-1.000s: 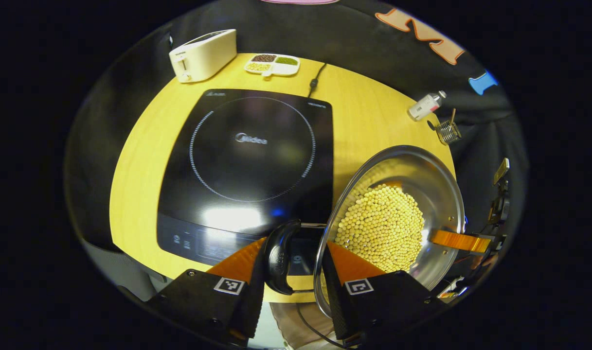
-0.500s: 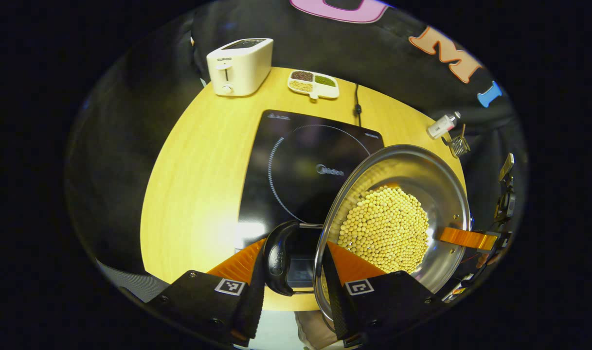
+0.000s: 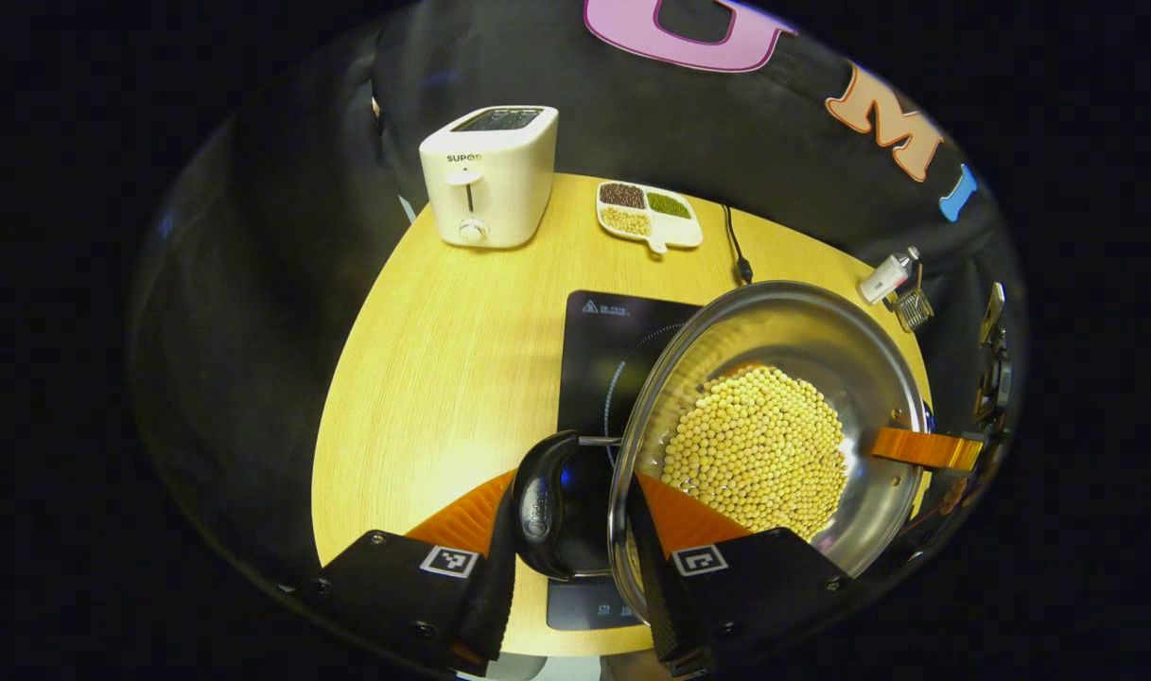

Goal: First push the handle of the pot to place it horizontally, then grasp the pot with both hands and set it on the induction cooktop.

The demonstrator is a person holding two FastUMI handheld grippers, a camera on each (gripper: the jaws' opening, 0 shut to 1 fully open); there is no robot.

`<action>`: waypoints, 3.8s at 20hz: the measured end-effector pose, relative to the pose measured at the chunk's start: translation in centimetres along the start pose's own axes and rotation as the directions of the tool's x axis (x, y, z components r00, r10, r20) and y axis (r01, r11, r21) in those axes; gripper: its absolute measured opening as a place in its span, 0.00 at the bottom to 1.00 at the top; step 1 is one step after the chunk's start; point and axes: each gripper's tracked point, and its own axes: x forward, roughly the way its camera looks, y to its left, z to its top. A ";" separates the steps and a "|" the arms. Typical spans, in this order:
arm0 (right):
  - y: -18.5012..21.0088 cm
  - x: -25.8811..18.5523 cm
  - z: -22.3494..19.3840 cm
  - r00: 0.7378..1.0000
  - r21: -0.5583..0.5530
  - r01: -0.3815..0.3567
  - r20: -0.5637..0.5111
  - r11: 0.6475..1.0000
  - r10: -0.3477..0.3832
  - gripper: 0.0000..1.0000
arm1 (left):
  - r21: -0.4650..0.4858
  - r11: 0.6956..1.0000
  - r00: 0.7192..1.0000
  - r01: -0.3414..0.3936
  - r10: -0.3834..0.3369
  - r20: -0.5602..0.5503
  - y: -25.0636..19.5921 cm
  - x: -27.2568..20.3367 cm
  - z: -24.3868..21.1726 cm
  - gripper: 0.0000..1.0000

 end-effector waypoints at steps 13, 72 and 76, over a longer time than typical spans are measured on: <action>-0.6 4.4 0.8 0.999 0.021 0.022 0.042 1.000 -0.023 0.47 | 0.032 0.997 0.997 -0.065 0.063 0.048 -0.3 -1.1 1.1 0.64; -14.3 -54.0 9.3 0.481 -0.293 0.363 0.872 0.884 0.091 0.94 | -0.024 0.986 0.421 -0.166 0.093 0.902 -34.6 -40.8 0.0 0.94; -15.6 -55.7 8.8 0.449 -0.268 0.366 0.890 0.891 0.083 0.94 | -0.008 0.990 0.427 -0.144 0.070 0.901 -35.5 -40.9 -0.3 0.94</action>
